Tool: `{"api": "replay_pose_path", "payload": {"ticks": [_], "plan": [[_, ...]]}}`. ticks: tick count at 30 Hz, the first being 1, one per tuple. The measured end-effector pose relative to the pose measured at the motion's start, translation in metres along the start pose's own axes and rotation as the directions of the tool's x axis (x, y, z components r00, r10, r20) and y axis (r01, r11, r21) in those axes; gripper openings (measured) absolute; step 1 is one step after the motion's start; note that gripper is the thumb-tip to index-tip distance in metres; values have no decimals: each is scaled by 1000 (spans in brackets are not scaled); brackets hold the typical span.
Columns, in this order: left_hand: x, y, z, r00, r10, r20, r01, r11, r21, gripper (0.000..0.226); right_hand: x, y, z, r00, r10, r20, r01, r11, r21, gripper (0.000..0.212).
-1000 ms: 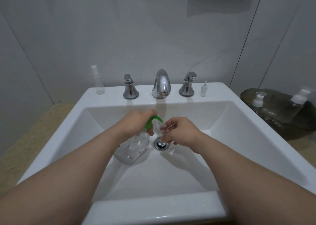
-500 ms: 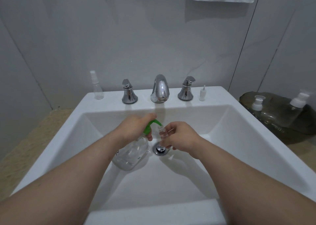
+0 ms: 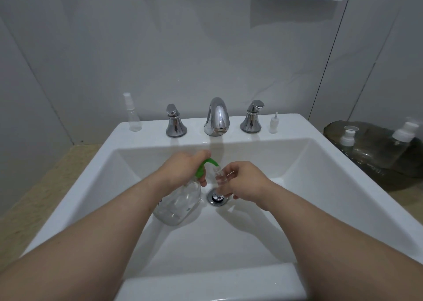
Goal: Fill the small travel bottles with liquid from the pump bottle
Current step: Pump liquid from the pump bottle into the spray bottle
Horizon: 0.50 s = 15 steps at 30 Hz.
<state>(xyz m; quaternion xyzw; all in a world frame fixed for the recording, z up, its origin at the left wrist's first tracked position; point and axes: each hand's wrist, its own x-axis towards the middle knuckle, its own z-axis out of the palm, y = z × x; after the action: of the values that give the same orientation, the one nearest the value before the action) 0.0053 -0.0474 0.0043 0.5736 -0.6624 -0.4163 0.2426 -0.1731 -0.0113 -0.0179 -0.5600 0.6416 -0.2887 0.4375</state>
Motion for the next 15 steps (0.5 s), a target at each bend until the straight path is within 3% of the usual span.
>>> {"api": "replay_pose_path", "payload": {"ticks": [15], "plan": [[-2,5,0,1000,-4,17,4,1000,17,52,-1,1,0,1000,-11,20,11,1000,-1,32]]}}
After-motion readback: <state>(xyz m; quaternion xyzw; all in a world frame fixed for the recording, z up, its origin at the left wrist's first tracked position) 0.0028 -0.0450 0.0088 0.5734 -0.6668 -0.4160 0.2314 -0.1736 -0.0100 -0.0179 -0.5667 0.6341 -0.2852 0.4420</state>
